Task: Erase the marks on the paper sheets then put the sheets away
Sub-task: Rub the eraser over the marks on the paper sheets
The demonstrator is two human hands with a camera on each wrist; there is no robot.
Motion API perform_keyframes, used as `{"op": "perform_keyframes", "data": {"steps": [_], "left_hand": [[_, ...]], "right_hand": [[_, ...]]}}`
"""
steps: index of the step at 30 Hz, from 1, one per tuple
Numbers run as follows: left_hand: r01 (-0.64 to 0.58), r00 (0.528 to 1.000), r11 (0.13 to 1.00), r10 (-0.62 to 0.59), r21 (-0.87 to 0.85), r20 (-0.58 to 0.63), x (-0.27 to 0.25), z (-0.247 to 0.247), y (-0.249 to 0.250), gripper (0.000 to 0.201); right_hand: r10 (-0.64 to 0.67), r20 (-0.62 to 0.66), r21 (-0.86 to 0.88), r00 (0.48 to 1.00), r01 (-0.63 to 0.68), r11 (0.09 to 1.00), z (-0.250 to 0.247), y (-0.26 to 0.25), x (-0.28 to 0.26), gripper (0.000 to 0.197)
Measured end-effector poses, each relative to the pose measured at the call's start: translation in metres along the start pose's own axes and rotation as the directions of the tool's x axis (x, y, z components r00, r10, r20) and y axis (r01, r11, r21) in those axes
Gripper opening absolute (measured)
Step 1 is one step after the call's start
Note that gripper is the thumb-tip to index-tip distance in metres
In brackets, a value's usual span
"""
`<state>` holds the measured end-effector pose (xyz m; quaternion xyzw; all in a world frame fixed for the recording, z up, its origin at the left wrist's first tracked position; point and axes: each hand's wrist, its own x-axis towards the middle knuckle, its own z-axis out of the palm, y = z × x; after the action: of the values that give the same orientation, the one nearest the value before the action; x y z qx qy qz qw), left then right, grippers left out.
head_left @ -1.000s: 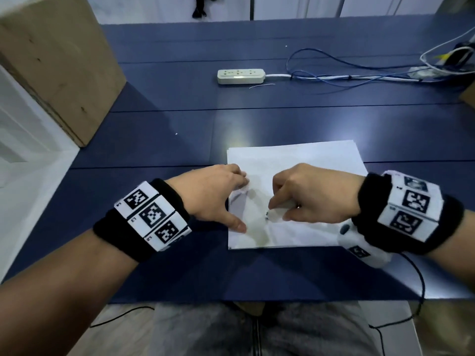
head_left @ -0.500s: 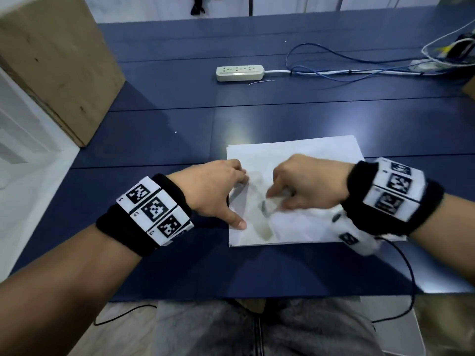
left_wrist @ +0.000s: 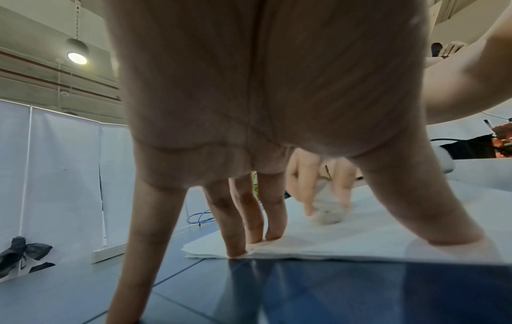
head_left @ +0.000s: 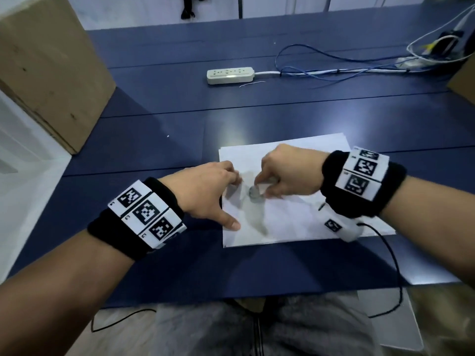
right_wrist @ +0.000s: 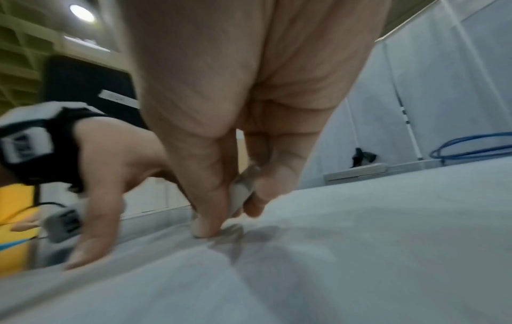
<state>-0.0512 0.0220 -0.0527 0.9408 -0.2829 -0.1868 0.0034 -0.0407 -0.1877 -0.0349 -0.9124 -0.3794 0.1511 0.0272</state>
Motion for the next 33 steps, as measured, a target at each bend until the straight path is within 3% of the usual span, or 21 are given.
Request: {"op": "perform_keyframes", "data": {"steps": [3, 6, 8, 10, 13, 16, 20, 22, 26, 29, 31, 33], "left_hand": [[0.002, 1.000, 1.000, -0.002, 0.007, 0.006, -0.001, -0.001, 0.000, 0.099], [0.015, 1.000, 1.000, -0.015, 0.009, 0.006, 0.000, 0.000, -0.001, 0.094], [0.017, 1.000, 1.000, -0.017, 0.019, 0.002, 0.001, 0.000, -0.002, 0.090], [0.017, 1.000, 1.000, -0.017, 0.020, 0.004, 0.003, 0.000, -0.001, 0.093], [0.012, 1.000, 1.000, -0.012, 0.010, 0.005, 0.002, -0.001, 0.000, 0.100], [0.016, 1.000, 1.000, -0.016, 0.010, 0.004, 0.002, -0.001, 0.000, 0.099], [0.020, 1.000, 1.000, -0.020, 0.014, -0.001, 0.003, 0.000, -0.002, 0.098], [0.018, 1.000, 1.000, -0.018, 0.017, -0.002, 0.004, 0.001, -0.003, 0.099], [0.015, 1.000, 1.000, -0.015, 0.019, 0.006, 0.002, 0.000, 0.000, 0.095], [0.014, 1.000, 1.000, -0.014, 0.013, -0.001, 0.000, -0.001, 0.001, 0.095], [0.022, 1.000, 1.000, -0.022, 0.011, 0.006, 0.001, -0.001, 0.000, 0.096], [0.021, 1.000, 1.000, -0.021, 0.011, 0.015, 0.001, -0.001, 0.001, 0.099]], "right_hand": [[0.043, -0.047, -0.051, 0.998, -0.045, 0.998, 0.003, 0.003, 0.002, 0.025], [-0.114, 0.060, -0.028, 0.992, 0.116, 0.993, 0.009, -0.014, -0.018, 0.020], [-0.162, 0.141, 0.060, 0.977, 0.154, 0.986, 0.012, -0.021, -0.028, 0.025], [-0.132, 0.124, 0.074, 0.983, 0.123, 0.990, 0.010, -0.015, -0.022, 0.027], [-0.025, 0.010, -0.042, 1.000, 0.025, 0.999, 0.001, 0.002, 0.000, 0.017], [0.071, -0.041, -0.072, 0.997, -0.074, 0.995, -0.001, 0.010, 0.003, 0.035], [-0.129, 0.063, 0.015, 0.990, 0.128, 0.992, 0.005, -0.009, -0.024, 0.018], [-0.156, 0.145, 0.046, 0.977, 0.151, 0.987, 0.006, -0.015, -0.031, 0.025], [0.007, 0.007, -0.028, 1.000, -0.007, 1.000, -0.002, 0.002, -0.006, 0.026], [0.088, -0.051, -0.013, 0.995, -0.089, 0.996, -0.005, 0.011, 0.001, 0.041], [0.037, -0.020, -0.028, 0.999, -0.038, 0.999, -0.003, 0.003, -0.007, 0.027], [-0.075, 0.065, 0.014, 0.995, 0.075, 0.997, 0.003, -0.007, -0.022, 0.026]]}}
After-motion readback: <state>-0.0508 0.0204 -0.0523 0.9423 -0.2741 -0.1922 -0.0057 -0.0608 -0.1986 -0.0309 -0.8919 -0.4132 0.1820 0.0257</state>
